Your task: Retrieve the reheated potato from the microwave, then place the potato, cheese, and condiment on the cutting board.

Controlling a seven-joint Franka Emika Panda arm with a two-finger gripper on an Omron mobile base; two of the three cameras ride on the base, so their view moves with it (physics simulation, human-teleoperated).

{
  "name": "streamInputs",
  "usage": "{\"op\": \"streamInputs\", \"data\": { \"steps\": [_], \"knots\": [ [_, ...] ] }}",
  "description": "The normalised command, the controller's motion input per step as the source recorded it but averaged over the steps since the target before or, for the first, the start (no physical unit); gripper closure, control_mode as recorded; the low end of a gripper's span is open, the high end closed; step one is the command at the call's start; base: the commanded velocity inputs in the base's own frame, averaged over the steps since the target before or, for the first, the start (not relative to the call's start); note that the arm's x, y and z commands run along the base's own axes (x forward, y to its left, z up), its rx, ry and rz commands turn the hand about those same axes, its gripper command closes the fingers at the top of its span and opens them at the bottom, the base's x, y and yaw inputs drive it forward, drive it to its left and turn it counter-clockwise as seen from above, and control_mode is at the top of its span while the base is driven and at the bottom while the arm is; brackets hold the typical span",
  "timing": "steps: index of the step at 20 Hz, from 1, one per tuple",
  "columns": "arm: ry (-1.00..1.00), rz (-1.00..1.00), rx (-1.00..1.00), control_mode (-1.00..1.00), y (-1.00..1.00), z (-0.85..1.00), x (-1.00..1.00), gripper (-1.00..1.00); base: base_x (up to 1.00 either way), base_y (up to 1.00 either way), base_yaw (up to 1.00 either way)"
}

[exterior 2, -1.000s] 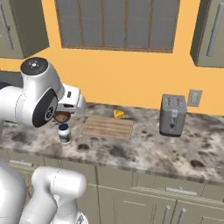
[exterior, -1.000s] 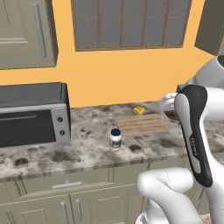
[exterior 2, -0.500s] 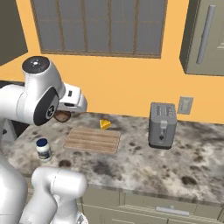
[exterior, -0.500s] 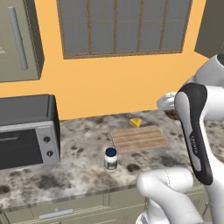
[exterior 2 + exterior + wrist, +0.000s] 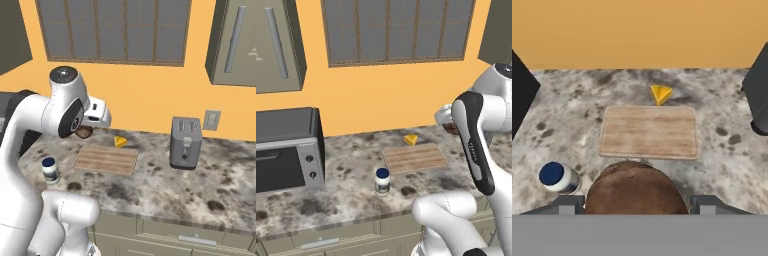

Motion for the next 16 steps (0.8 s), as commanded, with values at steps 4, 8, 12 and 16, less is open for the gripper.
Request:
{"op": "streamInputs", "data": {
  "steps": [4,8,12,16],
  "knots": [
    [0.07,0.00,0.00,-1.00,-0.02,-0.71,0.60,1.00,0.00,0.00,0.00],
    [0.12,0.00,0.00,-1.00,0.01,-0.88,0.49,1.00,0.00,0.00,0.00],
    [0.10,-0.01,0.00,-1.00,0.06,-0.79,0.33,1.00,0.00,0.00,0.00],
    [0.01,0.00,0.00,-1.00,0.09,-0.50,0.19,1.00,0.00,0.00,0.00]
  ]
}}
